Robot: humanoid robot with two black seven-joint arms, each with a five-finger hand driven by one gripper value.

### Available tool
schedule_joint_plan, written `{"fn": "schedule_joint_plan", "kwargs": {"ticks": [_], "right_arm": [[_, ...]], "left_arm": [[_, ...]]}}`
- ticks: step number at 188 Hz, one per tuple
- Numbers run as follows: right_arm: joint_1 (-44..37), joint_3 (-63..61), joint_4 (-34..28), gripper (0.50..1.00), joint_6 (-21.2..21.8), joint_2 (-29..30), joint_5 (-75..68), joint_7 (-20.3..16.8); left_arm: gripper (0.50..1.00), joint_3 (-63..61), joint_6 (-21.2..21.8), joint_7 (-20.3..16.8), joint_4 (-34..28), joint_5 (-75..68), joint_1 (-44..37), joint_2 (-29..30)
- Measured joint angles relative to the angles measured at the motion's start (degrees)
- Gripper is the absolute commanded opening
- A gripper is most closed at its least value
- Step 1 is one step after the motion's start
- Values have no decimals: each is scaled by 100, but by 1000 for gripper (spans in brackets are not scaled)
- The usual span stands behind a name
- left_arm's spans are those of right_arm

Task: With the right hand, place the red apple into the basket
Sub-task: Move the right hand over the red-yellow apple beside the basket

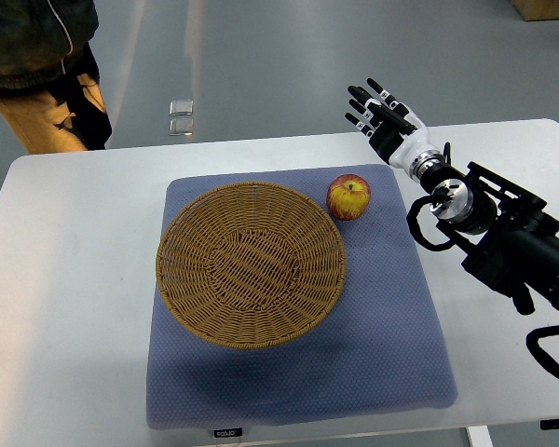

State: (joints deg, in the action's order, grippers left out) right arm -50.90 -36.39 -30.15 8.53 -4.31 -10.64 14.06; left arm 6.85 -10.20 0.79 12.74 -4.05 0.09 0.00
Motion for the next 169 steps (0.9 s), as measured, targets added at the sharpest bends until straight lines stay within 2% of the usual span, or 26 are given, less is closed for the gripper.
{"fn": "schedule_joint_plan", "kwargs": {"ticks": [61,76,91,109,129,137,151,169], "right_arm": [[-140,13,-7,924,55,-67,413,-65],[-390,120,-25,921,202,-147,842,-196],[-960,670,-28,921,558,-604,1373,-461],[-2145,2632,-74,921,1444,-1329,1954,-807],[-3514,4915,-272,924,2168,-1622,2649,-998],[-3992,5706,-410,924,2321,-1641,2915,-1018],[-4904,7236,-1065,924,2451,-1571,3538,-1070],[-5535,8065,-1695,924,2476,-1348,3912,-1221]], "left_arm": [[1000,45,-26,0,0,3,0,0],[1000,46,-26,-1,0,3,2,0],[1000,46,-26,0,-4,3,0,0],[1000,46,-27,0,-5,3,0,0],[1000,45,-33,0,9,-2,-1,0],[1000,46,-39,-1,22,-10,2,-1],[1000,43,-39,-1,87,-13,-1,0],[1000,37,-39,0,131,-14,-2,0]]}}
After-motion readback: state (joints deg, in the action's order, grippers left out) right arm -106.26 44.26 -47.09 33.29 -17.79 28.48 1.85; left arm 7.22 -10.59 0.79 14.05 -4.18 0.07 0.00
